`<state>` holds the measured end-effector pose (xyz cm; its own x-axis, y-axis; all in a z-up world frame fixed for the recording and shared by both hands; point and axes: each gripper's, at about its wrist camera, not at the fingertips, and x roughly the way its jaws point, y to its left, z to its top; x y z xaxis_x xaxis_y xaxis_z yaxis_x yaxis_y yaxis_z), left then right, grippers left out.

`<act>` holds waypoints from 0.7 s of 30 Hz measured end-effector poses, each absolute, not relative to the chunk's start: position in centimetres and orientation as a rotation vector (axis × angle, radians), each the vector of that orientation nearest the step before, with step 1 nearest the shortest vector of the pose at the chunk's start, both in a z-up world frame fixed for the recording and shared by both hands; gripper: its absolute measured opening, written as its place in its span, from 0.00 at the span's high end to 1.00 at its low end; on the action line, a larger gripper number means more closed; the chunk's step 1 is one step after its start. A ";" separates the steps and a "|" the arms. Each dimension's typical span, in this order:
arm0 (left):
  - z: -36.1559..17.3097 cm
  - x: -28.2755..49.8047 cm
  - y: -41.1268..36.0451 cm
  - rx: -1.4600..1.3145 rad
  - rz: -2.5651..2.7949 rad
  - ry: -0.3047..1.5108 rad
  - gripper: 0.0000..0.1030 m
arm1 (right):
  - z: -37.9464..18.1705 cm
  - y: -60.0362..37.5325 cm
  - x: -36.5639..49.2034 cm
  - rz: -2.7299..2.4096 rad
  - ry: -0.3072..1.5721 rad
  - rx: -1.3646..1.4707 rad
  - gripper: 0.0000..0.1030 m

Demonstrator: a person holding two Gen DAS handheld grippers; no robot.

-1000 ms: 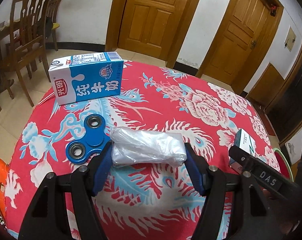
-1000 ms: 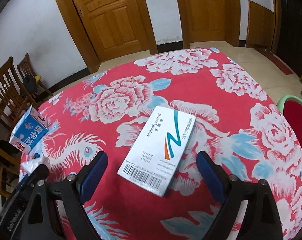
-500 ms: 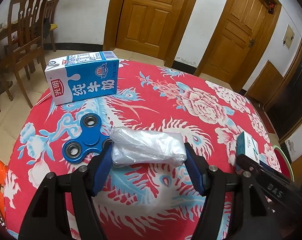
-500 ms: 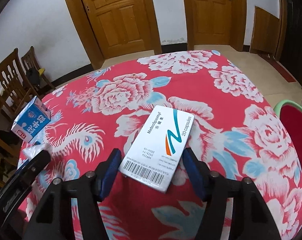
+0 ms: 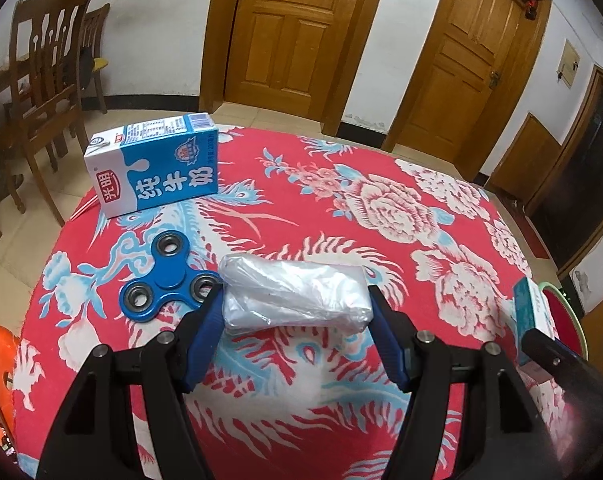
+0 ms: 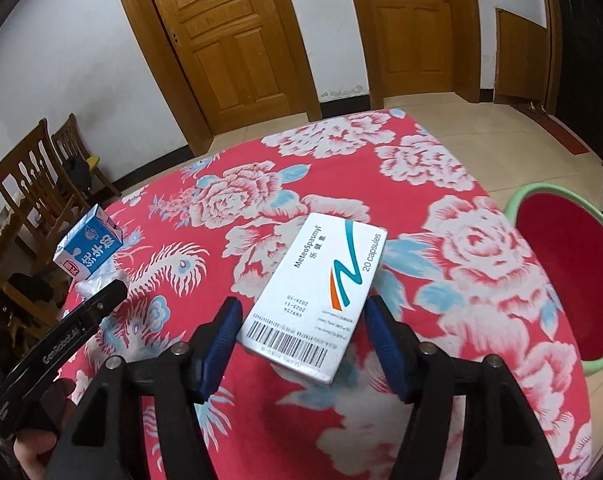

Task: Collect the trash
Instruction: 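Carry the plastic bag and medicine box over the red bucket with both tools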

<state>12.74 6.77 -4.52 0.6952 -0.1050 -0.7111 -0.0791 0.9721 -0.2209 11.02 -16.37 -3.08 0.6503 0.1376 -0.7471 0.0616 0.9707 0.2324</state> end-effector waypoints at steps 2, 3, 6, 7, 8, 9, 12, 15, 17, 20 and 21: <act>-4.3 12.6 6.4 -0.238 -0.023 0.803 0.33 | -2.7 -16.9 10.5 0.039 0.856 0.252 0.36; -4.2 12.5 6.1 -0.237 -0.028 0.804 0.33 | -2.6 -17.2 10.3 0.037 0.852 0.256 0.36; -3.9 12.2 5.4 -0.232 -0.043 0.806 0.33 | -2.3 -18.2 9.6 0.029 0.842 0.271 0.36; -3.8 12.2 5.2 -0.229 -0.045 0.806 0.33 | -2.2 -18.4 9.4 0.027 0.841 0.274 0.36; -3.6 12.1 4.9 -0.226 -0.050 0.805 0.33 | -2.1 -18.8 9.2 0.024 0.840 0.279 0.36; -3.5 12.0 4.6 -0.222 -0.054 0.805 0.33 | -2.1 -19.1 9.0 0.020 0.839 0.284 0.36; -3.2 11.7 4.1 -0.218 -0.064 0.803 0.33 | -1.9 -20.0 8.3 0.010 0.833 0.297 0.36; -2.9 11.4 3.3 -0.210 -0.078 0.803 0.33 | -1.7 -20.9 7.6 0.002 0.824 0.308 0.36; -2.7 11.2 2.9 -0.204 -0.086 0.803 0.33 | -1.5 -21.5 7.2 -0.003 0.817 0.316 0.36; -2.4 11.0 2.0 -0.196 -0.100 0.802 0.33 | -1.2 -22.3 6.7 -0.011 0.807 0.328 0.36; -2.3 11.0 1.8 -0.194 -0.104 0.801 0.33 | -1.2 -22.5 6.6 -0.013 0.804 0.331 0.36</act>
